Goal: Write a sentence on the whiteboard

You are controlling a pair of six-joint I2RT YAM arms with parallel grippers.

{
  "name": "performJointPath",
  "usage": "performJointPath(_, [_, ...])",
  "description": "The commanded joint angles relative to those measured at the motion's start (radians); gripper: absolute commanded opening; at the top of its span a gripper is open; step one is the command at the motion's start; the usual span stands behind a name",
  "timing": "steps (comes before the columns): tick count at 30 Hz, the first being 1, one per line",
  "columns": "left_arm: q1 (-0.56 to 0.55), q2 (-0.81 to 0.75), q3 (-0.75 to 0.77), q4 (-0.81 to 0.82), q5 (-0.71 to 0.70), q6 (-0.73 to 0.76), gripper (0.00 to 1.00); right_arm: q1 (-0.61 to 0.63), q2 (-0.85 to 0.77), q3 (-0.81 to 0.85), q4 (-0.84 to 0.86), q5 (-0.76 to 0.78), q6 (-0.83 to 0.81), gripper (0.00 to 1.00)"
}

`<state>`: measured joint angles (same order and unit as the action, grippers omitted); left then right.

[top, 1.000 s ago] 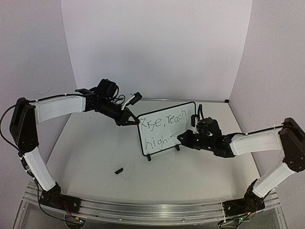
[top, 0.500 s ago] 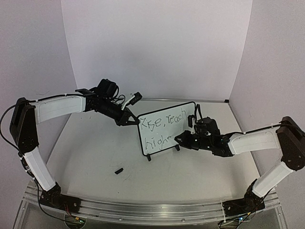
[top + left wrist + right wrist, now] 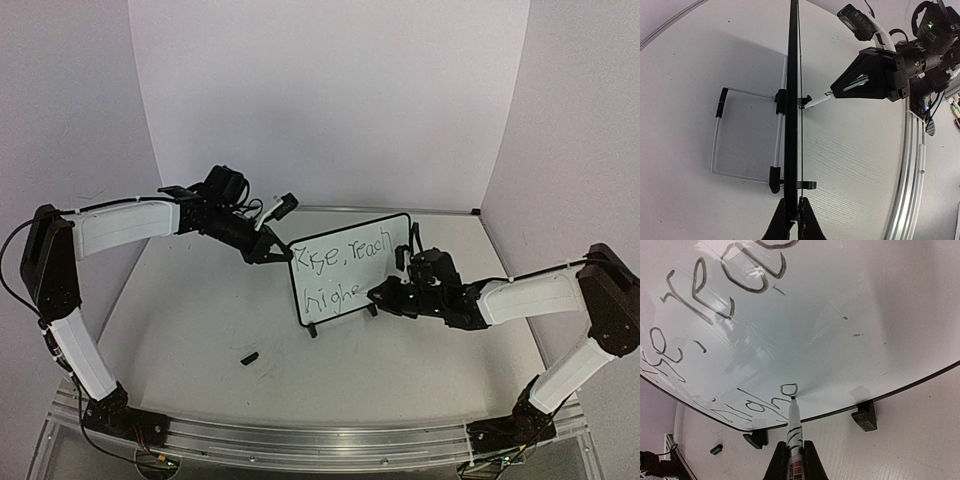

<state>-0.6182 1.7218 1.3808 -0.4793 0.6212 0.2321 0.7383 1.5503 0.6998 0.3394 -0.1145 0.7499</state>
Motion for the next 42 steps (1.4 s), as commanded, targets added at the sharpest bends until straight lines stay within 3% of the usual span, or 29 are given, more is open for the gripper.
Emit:
performJointPath(1, [-0.022, 0.04, -0.019, -0.125, -0.052, 0.04, 0.0, -0.005, 0.021, 0.003, 0.001, 0.051, 0.009, 0.0])
performJointPath(25, [-0.023, 0.039, -0.017, -0.127, -0.052, 0.04, 0.0, -0.005, -0.121, -0.023, -0.019, 0.075, -0.022, 0.0])
performJointPath(42, [-0.024, 0.038, -0.019, -0.127, -0.052, 0.04, 0.0, -0.005, -0.046, 0.043, -0.015, 0.078, -0.034, 0.0])
